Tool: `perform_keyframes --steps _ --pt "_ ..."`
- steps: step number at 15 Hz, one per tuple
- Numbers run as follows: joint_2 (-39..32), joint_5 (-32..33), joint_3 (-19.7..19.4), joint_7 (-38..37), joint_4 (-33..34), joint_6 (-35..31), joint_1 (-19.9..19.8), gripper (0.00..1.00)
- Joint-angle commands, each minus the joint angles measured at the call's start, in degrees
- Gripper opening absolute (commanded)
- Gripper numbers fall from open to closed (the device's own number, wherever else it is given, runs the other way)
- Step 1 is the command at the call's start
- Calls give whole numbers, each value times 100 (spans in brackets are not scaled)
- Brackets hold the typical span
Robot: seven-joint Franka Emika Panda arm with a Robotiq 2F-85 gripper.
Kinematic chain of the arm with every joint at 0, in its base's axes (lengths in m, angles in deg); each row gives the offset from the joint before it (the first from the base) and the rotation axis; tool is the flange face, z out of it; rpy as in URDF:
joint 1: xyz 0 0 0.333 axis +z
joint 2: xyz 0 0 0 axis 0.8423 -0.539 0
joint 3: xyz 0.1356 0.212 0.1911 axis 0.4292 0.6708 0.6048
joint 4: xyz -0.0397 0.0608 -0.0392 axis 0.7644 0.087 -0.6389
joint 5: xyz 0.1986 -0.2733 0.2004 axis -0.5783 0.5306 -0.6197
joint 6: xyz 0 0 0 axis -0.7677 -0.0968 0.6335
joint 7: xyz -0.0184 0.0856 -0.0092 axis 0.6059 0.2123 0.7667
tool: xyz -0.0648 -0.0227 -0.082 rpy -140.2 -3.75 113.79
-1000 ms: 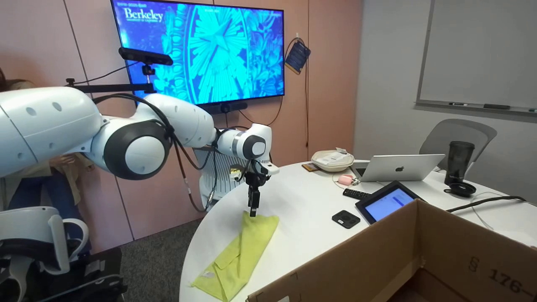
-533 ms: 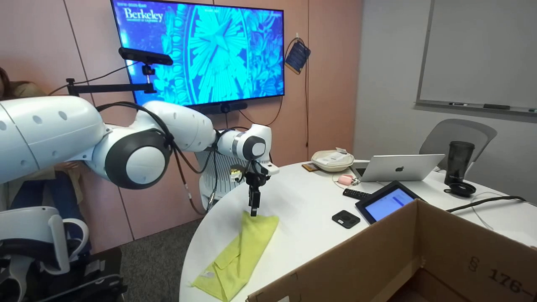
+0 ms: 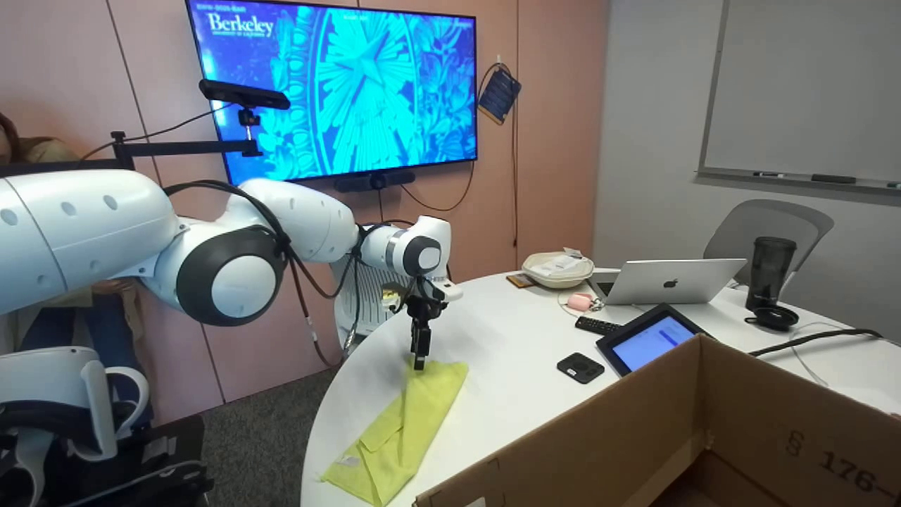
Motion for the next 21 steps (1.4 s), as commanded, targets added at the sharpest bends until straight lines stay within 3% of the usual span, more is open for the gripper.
perform_keyframes --steps 1,9,18,20,21 --pt "0 -129 18 65 -27 -21 -43 100" --pt "0 -374 85 -99 -203 -541 -157 100" --pt "1 -178 -186 -282 -505 -898 -12 100" --pt "2 -169 -198 -284 -493 -842 -1 74" --pt "4 -163 -204 -280 -491 -820 2 68"
